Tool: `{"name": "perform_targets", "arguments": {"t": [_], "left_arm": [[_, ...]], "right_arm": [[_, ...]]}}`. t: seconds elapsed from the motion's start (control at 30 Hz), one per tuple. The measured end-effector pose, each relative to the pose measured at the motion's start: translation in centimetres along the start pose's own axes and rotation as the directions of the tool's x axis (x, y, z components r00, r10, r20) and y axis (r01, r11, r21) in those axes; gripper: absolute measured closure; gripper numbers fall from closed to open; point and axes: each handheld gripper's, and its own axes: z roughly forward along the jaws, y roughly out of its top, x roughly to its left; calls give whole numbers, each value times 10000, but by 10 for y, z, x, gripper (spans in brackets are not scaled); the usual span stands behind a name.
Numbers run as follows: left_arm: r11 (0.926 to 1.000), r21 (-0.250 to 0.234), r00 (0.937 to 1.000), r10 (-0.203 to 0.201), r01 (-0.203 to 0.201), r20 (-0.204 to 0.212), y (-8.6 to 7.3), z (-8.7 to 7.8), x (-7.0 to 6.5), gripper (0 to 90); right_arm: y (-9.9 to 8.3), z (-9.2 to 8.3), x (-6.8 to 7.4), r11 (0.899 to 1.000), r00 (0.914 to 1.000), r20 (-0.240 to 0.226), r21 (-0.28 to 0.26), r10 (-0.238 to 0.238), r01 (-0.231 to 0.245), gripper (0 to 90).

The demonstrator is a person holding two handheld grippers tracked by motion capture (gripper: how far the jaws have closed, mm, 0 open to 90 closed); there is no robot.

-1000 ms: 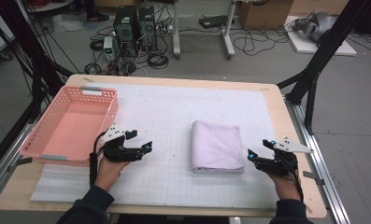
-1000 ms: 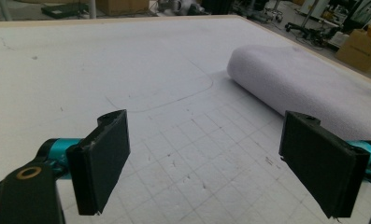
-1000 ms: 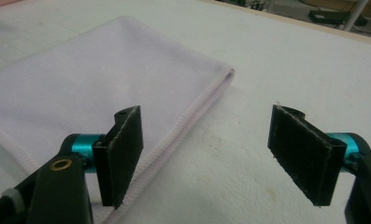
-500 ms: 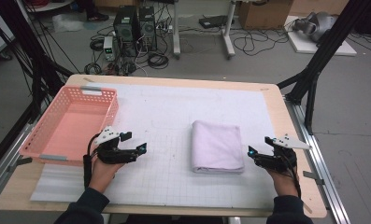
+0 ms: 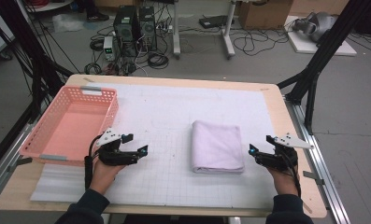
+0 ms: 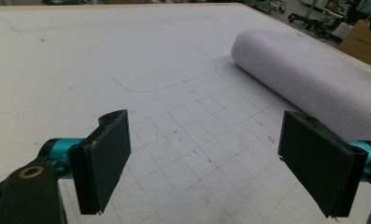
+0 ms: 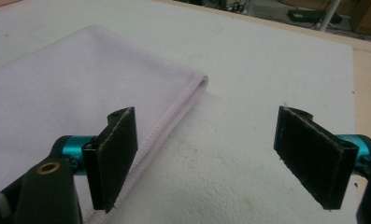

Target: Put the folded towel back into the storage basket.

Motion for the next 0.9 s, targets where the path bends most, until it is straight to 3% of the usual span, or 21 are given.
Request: {"name": "perform_targets", "arguments": {"t": [0.33,0.57,0.9], "left_arm": [[9996,272,9999,-117,119,-81,4,12,-10,168],[9971,754,9990,33,-67,446,6,24,-18,223],[9979,633,9956,-169,111,921,25,47,-38,220]], "right_arm": [[-5,-3,-6,9996,9996,272,268,29,-36,207],[-5,-2,-6,9993,9997,221,379,44,-53,208],[-7,-4,-8,9990,9994,94,308,323,-326,208]]}}
